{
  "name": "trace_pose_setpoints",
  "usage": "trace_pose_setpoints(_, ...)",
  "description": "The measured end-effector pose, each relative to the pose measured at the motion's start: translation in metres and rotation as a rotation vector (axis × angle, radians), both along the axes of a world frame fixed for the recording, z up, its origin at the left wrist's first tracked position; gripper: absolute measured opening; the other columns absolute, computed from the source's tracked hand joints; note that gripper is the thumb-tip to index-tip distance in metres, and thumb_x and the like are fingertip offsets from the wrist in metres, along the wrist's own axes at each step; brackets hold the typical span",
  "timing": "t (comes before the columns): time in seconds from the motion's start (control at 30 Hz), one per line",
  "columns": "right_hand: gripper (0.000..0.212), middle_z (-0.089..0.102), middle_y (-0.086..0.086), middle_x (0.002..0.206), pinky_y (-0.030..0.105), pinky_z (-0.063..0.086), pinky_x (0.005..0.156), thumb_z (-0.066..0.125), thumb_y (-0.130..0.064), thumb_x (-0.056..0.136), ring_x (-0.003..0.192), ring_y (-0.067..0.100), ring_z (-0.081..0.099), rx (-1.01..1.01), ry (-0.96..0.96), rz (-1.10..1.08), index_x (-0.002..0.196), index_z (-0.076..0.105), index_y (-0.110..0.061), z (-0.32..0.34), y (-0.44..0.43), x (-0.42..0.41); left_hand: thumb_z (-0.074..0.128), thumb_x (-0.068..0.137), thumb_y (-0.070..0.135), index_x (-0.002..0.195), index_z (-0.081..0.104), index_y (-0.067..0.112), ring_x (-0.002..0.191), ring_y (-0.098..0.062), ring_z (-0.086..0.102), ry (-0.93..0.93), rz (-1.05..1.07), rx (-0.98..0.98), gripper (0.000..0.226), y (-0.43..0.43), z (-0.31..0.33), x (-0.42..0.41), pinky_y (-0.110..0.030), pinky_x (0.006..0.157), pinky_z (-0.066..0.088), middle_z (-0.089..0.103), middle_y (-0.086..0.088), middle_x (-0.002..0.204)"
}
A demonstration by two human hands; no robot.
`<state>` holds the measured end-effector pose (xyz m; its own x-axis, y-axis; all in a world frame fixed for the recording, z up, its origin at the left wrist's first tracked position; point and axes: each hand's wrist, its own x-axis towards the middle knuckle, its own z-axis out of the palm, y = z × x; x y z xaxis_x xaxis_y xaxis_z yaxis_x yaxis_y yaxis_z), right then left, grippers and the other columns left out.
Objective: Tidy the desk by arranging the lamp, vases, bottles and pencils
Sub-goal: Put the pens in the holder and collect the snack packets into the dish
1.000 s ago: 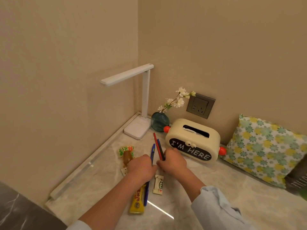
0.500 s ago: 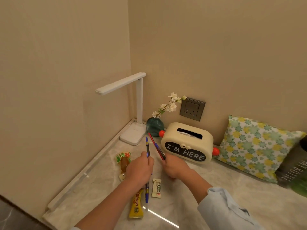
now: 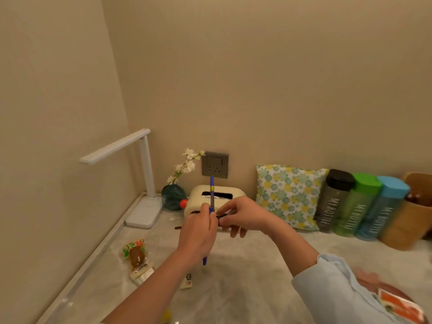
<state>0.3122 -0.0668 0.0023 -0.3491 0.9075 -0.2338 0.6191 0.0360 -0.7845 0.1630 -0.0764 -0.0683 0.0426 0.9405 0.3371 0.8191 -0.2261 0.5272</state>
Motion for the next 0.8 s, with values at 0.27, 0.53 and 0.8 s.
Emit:
trace_pose_setpoints(0.27, 0.028, 0.076, 0.011, 0.09, 0.024, 0.057, 0.058, 0.08, -0.024, 0.077, 0.081, 0.022, 0.074, -0.166, 0.469, -0.343, 0.098, 0.072, -0.008, 0.018, -0.028, 0.084, 0.031, 0.099, 0.037, 0.082, 0.04, 0.025, 0.063, -0.022, 0.054, -0.267, -0.167, -0.101, 0.022, 0.002, 0.016, 0.076, -0.038, 0.056, 0.038, 0.055, -0.003, 0.069)
trace_pose_setpoints(0.53, 0.017, 0.069, 0.003, 0.067, 0.026, 0.054, 0.048, 0.06, -0.02, 0.094, 0.056, 0.016, 0.067, 0.148, 0.576, -0.601, 0.086, 0.071, -0.011, 0.024, -0.049, 0.186, 0.032, 0.102, 0.031, 0.089, 0.048, 0.017, 0.065, -0.012, 0.046, -0.514, -0.435, -0.205, 0.025, -0.01, 0.042, 0.214, -0.033, 0.063, 0.038, 0.05, 0.001, 0.074)
trace_pose_setpoints(0.8, 0.022, 0.067, -0.001, 0.064, 0.041, 0.056, 0.059, 0.058, -0.028, 0.094, 0.06, 0.017, 0.065, 0.475, 0.196, -0.676, 0.074, 0.067, -0.023, 0.075, -0.062, 0.341, 0.039, 0.101, 0.026, 0.085, 0.055, 0.023, 0.068, -0.009, 0.054, -0.353, -0.626, -0.112, 0.023, -0.015, 0.111, 0.367, -0.035, 0.063, 0.042, 0.055, 0.009, 0.073)
